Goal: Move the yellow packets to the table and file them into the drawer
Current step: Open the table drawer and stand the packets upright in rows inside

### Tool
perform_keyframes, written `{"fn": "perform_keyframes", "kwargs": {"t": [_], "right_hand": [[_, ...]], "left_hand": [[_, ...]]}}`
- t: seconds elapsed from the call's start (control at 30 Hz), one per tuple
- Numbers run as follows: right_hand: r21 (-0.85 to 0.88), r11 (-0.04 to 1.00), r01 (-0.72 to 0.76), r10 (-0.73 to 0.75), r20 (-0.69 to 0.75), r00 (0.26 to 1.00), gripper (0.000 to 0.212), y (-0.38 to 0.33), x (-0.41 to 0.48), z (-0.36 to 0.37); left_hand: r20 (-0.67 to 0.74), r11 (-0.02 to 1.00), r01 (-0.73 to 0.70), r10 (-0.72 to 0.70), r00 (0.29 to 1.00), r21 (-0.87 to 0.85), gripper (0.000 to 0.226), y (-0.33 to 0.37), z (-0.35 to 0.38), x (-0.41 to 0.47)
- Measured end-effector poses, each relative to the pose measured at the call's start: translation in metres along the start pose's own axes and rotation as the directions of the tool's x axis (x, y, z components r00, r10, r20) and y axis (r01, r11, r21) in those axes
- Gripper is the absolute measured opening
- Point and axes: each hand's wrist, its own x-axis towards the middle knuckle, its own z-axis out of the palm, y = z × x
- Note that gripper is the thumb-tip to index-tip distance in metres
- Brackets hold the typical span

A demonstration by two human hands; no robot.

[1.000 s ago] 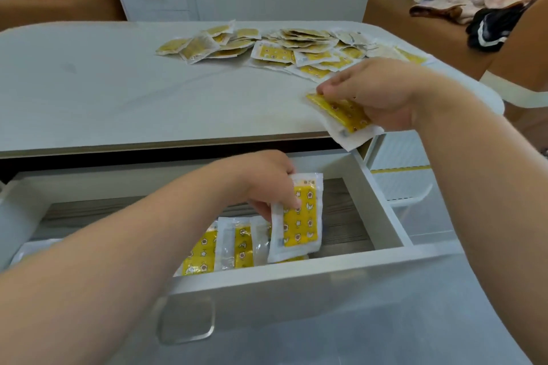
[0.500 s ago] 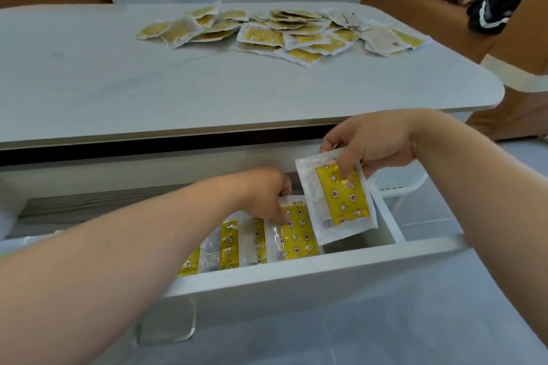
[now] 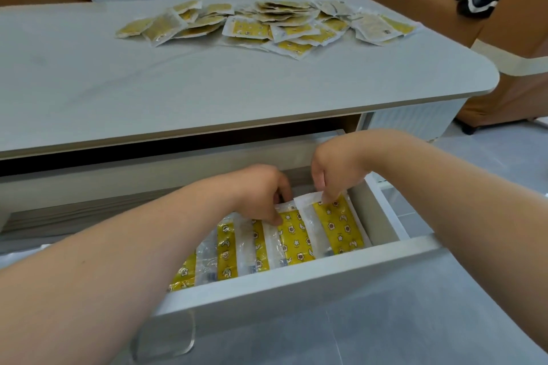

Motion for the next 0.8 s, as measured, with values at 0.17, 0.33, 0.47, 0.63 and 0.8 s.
{"fn": "perform_keyframes", "kwargs": {"t": [0.17,0.33,0.47,0.63,0.8], "right_hand": [[-0.150,0.988,-0.046,0.046,-0.004,0.999,0.031,0.001,-0.007,-0.006],[0.157,0.987,-0.024,0.039,-0.093,0.995,0.047,0.008,-0.042,-0.036],[0.377,0.926,0.022,0.056,-0.194,0.979,0.042,0.017,-0.066,-0.068],[0.416,0.906,-0.073,0.323,-0.570,0.755,0.024,0.063,-0.033,-0.079],[0.576,0.767,-0.284,0.634,-0.612,0.473,0.050,0.109,0.044,-0.064]], "left_hand": [[-0.005,1.000,0.022,-0.022,1.000,-0.012,0.045,0.000,-0.001,-0.002],[-0.130,1.000,-0.010,0.010,0.992,0.001,0.032,0.010,-0.023,-0.016],[-0.146,0.873,-0.041,-0.035,0.989,-0.486,0.011,0.025,-0.063,-0.049],[-0.448,0.646,-0.208,-0.232,0.863,-0.735,0.004,0.036,-0.111,-0.036],[-0.796,0.984,0.055,-0.167,0.581,-0.167,0.022,0.012,-0.140,0.064]]}}
